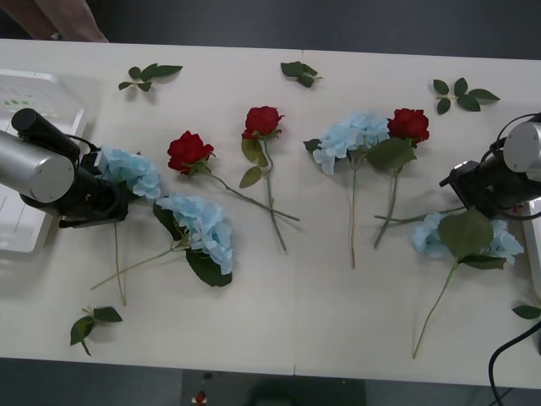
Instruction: Put the red flowers into the right box and the blue flowers into the left box
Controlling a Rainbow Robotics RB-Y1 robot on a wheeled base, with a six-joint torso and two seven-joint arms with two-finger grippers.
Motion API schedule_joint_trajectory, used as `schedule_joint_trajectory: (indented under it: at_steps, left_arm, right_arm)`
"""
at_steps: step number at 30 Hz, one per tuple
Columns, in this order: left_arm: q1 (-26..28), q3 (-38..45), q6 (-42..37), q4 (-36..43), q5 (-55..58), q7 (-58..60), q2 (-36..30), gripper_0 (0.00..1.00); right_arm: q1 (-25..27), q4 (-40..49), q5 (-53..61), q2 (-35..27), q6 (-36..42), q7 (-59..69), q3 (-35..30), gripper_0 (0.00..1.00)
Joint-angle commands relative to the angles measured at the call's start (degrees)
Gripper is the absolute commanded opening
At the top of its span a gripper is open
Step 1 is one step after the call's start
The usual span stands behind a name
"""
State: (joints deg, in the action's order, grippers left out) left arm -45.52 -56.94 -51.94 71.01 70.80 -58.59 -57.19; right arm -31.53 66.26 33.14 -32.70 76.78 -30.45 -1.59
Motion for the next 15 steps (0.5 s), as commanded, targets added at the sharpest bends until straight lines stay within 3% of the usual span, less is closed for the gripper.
schedule_joint_trajectory:
  at_steps: [1,8,15]
  left_arm:
    - [-1.2,1.0,0.3,0.5,-0.8,0.7,-0.5,0.00]
    - [-2.6,1.0,0.3,1.1,-1.3,0.7,-1.3,0.00]
    - [-4.3,4.8,-2.6,6.3,-1.1,-0.6,-7.3,0.00]
  right_arm:
    - [0.4,0.8,-0.2,-0.1,0.0,2.4,0.4,0.99]
    - [0.9,0.8,-0.3,-0.1,-0.3,2.4,0.4,0.98]
    - [1.2,0.3,-0.4,-0.1,-0.6,2.2,0.4,0.98]
